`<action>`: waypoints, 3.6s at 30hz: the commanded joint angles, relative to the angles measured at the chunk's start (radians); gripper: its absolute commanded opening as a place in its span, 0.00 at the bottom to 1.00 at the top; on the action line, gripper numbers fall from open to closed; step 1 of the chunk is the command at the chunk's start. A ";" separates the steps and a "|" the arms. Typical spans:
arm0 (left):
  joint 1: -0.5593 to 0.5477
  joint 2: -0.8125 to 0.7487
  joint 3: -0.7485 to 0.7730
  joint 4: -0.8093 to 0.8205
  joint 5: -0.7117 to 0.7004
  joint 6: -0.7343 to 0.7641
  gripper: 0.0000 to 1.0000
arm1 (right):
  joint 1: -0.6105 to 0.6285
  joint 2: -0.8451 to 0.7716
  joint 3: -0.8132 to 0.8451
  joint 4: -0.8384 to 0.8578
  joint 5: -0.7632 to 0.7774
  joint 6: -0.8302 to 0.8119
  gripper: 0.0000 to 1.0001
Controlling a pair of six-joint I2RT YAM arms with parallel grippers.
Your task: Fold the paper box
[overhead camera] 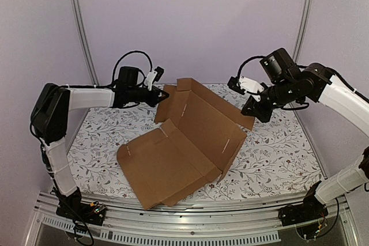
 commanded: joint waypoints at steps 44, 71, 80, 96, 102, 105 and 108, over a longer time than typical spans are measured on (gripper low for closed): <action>-0.196 -0.408 -0.506 0.096 -0.374 -0.151 0.00 | -0.051 0.244 0.188 0.032 0.039 0.019 0.80; -0.204 -0.506 -0.626 0.157 -0.425 -0.120 0.00 | -0.128 0.479 0.379 -0.213 -0.158 -0.037 0.43; -0.204 -0.527 -0.637 0.158 -0.441 -0.111 0.00 | -0.130 0.463 0.373 -0.225 -0.148 -0.035 0.29; -0.204 -0.543 -0.647 0.163 -0.456 -0.125 0.00 | -0.129 0.425 0.347 -0.230 -0.165 -0.023 0.00; -0.204 -0.548 -0.641 0.139 -0.470 -0.153 0.00 | -0.125 0.403 0.307 -0.185 -0.188 -0.016 0.00; -0.204 -0.551 -0.627 0.104 -0.498 -0.190 0.07 | -0.105 0.367 0.255 -0.127 -0.185 -0.022 0.00; -0.204 -0.557 -0.599 0.054 -0.536 -0.251 0.18 | -0.060 0.333 0.208 -0.065 -0.123 -0.034 0.00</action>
